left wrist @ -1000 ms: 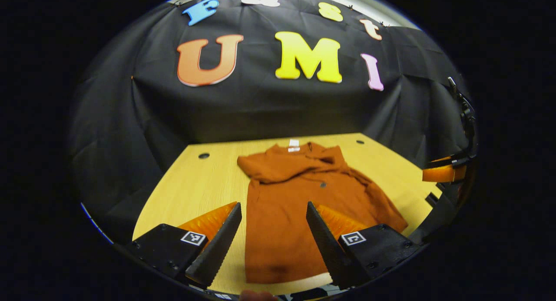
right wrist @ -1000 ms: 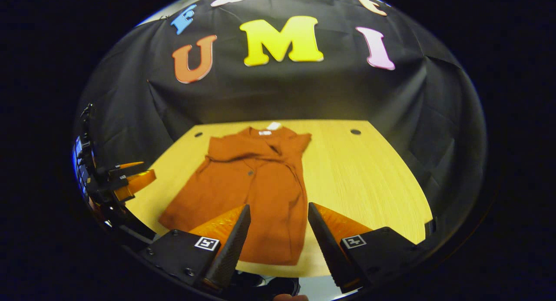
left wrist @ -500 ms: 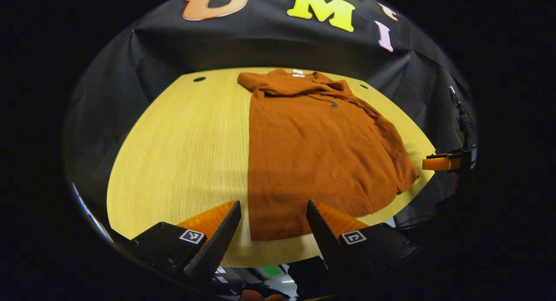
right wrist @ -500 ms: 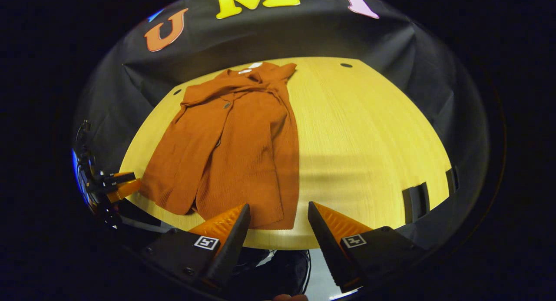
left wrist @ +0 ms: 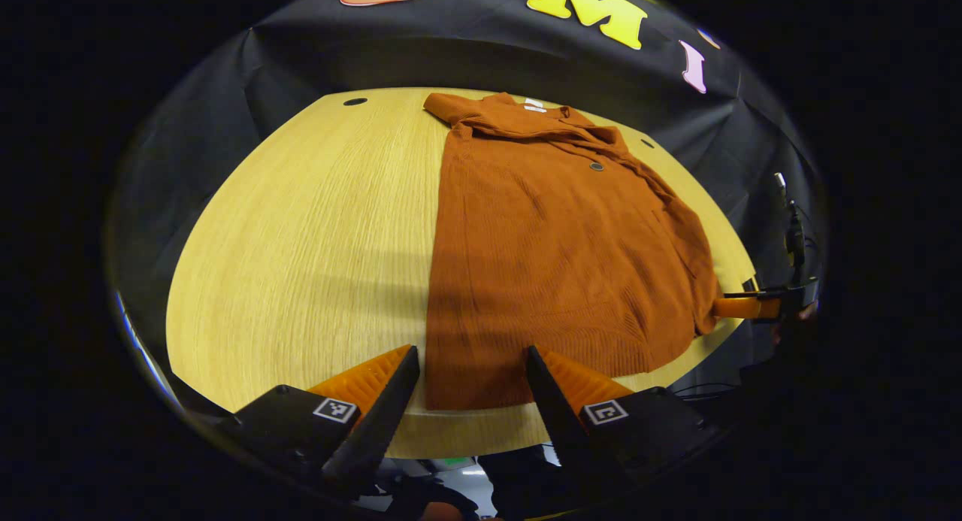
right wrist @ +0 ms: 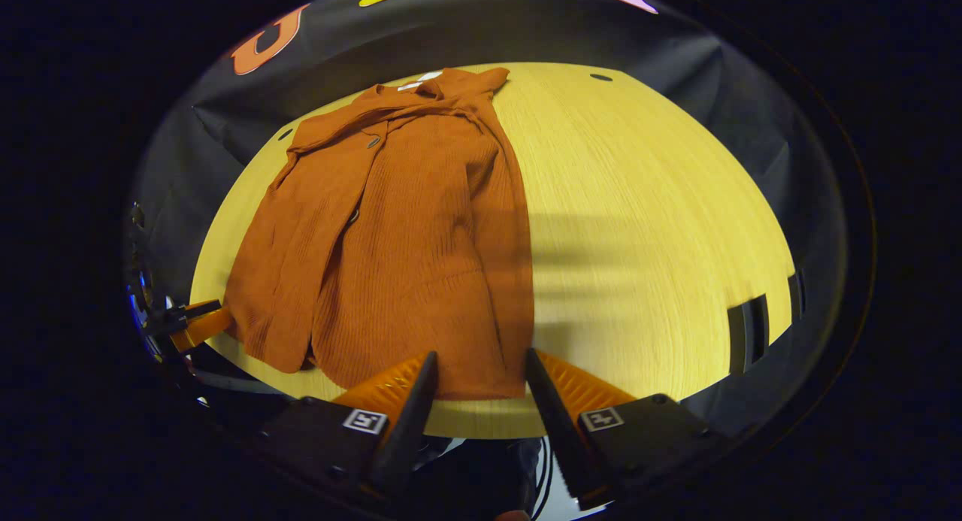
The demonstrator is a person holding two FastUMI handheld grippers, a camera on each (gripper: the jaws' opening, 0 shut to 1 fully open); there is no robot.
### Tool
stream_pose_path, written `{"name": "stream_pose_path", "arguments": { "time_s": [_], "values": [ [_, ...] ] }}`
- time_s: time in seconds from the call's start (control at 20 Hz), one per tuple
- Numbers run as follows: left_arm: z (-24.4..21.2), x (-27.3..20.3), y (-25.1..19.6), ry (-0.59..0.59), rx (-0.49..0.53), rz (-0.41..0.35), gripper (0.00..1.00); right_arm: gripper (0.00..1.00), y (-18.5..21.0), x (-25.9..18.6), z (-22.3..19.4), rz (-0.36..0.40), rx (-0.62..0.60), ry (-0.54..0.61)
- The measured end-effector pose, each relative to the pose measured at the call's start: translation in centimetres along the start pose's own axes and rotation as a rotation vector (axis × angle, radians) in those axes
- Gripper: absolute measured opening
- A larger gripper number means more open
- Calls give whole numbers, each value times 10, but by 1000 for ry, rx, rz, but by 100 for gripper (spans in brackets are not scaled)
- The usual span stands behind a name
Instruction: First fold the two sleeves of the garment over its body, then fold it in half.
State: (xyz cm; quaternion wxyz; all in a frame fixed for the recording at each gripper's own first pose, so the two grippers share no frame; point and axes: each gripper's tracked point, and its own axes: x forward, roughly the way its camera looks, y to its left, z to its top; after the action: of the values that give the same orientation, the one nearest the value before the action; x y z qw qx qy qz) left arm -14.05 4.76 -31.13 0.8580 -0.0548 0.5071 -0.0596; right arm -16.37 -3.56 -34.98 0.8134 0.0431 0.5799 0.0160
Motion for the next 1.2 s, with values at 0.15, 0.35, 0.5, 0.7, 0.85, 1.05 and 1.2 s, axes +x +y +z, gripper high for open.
{"name": "stream_pose_path", "arguments": {
  "time_s": [0.15,0.35,0.5,0.7,0.85,1.05,1.2],
  "values": [
    [-1,5,-2,18,51,63,77,34,8,3,0,67,107,45],
    [4,9,-19,50,30,-1,9,12,3,-1,4,113,247,65],
    [13,-3,-30,37,-49,-78,3,1,-2,-12,15,110,276,28],
    [36,-21,-30,-13,-30,-94,3,1,-2,-35,37,148,312,-17],
    [69,-41,-33,-75,-47,-110,3,1,0,-59,74,182,313,-91],
    [124,-60,-42,-163,-46,-133,3,1,2,-81,128,223,291,-165],
    [169,-67,-48,-221,-70,-153,3,0,2,-91,168,246,277,-206]
  ]
}}
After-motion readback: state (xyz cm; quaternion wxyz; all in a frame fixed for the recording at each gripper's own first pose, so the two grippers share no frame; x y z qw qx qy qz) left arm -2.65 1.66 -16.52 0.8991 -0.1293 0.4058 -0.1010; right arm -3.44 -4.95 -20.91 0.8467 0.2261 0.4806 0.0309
